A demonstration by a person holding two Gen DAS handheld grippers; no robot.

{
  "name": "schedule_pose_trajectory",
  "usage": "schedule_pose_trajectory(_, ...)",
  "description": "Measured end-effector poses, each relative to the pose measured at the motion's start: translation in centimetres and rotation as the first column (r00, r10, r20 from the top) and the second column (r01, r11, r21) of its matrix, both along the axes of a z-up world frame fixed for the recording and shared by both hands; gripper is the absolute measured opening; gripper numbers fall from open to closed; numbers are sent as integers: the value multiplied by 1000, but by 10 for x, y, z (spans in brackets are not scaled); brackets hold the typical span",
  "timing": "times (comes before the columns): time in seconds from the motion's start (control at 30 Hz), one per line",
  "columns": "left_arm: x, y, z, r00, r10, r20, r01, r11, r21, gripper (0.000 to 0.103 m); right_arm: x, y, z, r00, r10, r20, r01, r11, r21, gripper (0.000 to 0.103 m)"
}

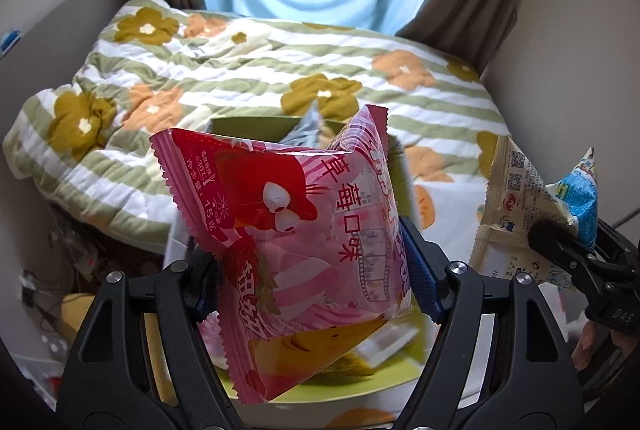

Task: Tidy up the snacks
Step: 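Carry both packets over the green box and release them inside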

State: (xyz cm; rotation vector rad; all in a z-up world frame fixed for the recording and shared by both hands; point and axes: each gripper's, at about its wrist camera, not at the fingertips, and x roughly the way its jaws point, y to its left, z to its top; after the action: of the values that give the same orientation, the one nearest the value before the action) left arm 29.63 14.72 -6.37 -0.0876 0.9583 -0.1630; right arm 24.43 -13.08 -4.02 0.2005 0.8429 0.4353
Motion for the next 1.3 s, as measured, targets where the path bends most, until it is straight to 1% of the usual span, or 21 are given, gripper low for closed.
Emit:
schedule_pose_trajectory(0.13, 16, 27, -15, 997, -64, -33, 64, 998, 1, 73, -4, 36, -6, 999, -40, -21, 40, 999, 2, 68)
schedule_pose_trajectory(0.27, 33, 36, -31, 989, -128, -69, 130, 991, 27, 73, -8, 57, -12, 995, -88, -44, 88, 996, 0, 68)
schedule_pose_trajectory(0.37, 40, 39, -42, 982, -166, -92, 170, 985, 33, 82, -10, 67, -16, 990, -119, -69, 119, 993, -11, 68)
schedule_pose_trajectory(0.4, 42, 39, -44, 982, -167, -89, 171, 984, 48, 95, -10, 69, -17, 989, -126, -76, 125, 992, -18, 68)
schedule_pose_trajectory(0.43, 42, 41, -45, 984, -160, -80, 165, 984, 68, 102, -10, 70, -18, 988, -133, -83, 131, 991, -25, 68)
schedule_pose_trajectory(0.5, 41, 44, -46, 986, -156, -64, 161, 983, 84, 103, -9, 72, -19, 985, -146, -92, 144, 989, -35, 68)
schedule_pose_trajectory(0.57, 39, 51, -47, 986, -151, -68, 156, 985, 75, 103, -6, 75, -19, 984, -153, -97, 150, 988, -36, 68)
schedule_pose_trajectory(0.67, 26, 62, -41, 989, -144, -43, 146, 988, 51, 103, -4, 80, -19, 983, -154, -98, 150, 988, -44, 68)
schedule_pose_trajectory(0.77, 11, 72, -36, 993, -119, -25, 121, 990, 66, 103, -4, 84, -20, 984, -153, -95, 149, 988, -47, 68)
schedule_pose_trajectory(0.83, 4, 80, -34, 994, -104, -15, 105, 993, 60, 103, -1, 87, -21, 984, -151, -96, 147, 988, -45, 68)
schedule_pose_trajectory(1.07, -6, 98, -36, 998, -62, -25, 62, 998, 12, 103, 22, 95, -25, 983, -136, -122, 132, 990, -43, 69)
schedule_pose_trajectory(1.17, -6, 102, -37, 998, -51, -23, 52, 998, 25, 103, 36, 101, -32, 981, -137, -138, 128, 989, -74, 69)
schedule_pose_trajectory(1.2, -5, 103, -37, 999, -47, -21, 47, 998, 31, 103, 41, 102, -36, 979, -142, -145, 130, 988, -89, 71)
schedule_pose_trajectory(1.27, -4, 105, -40, 999, -46, -20, 47, 998, 31, 102, 48, 108, -41, 977, -159, -142, 140, 981, -134, 88)
schedule_pose_trajectory(1.3, -4, 106, -41, 999, -47, -21, 48, 998, 29, 103, 49, 110, -43, 978, -168, -125, 149, 977, -152, 103)
